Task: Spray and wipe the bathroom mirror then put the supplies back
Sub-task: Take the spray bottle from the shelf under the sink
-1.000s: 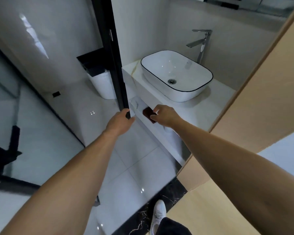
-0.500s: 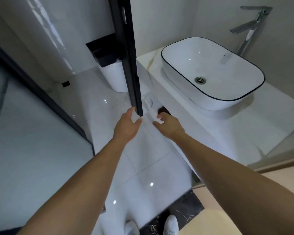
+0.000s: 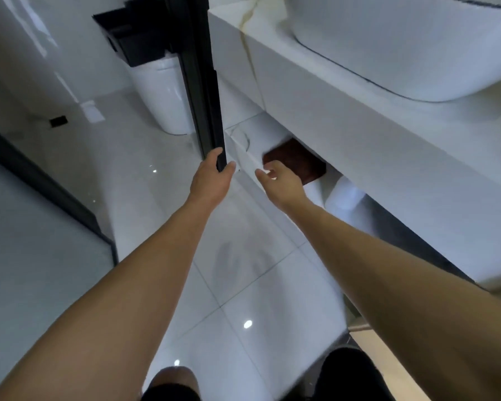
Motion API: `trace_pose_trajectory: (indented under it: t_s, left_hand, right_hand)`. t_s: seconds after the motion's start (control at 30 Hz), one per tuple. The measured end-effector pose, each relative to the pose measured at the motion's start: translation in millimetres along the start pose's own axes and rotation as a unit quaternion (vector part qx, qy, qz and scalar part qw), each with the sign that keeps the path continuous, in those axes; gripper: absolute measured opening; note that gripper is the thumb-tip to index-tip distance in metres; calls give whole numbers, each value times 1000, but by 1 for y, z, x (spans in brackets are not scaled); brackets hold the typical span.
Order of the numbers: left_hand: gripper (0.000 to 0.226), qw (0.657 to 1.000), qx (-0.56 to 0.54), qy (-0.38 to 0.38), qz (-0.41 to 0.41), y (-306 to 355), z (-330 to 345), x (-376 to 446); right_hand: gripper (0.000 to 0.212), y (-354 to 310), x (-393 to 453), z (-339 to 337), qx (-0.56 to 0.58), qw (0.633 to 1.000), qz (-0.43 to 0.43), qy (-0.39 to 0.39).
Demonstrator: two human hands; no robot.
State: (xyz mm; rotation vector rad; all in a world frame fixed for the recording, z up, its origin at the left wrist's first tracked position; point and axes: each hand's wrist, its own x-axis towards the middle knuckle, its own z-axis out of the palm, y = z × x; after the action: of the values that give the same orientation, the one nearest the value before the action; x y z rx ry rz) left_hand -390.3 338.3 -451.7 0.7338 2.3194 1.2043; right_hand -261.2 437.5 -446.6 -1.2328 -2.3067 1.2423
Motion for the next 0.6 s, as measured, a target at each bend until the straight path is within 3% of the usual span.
trace_pose_trajectory:
  t_s: [0.33,0.6]
  left_hand:
    - [54,997,-52,-36,40,-91,113,53]
    - [49,992,-70,-91,43,-111,177,51]
  right_hand:
    - [46,122,31,65,21,997,31,67]
    - [43,176,26,63,36,987,86,128]
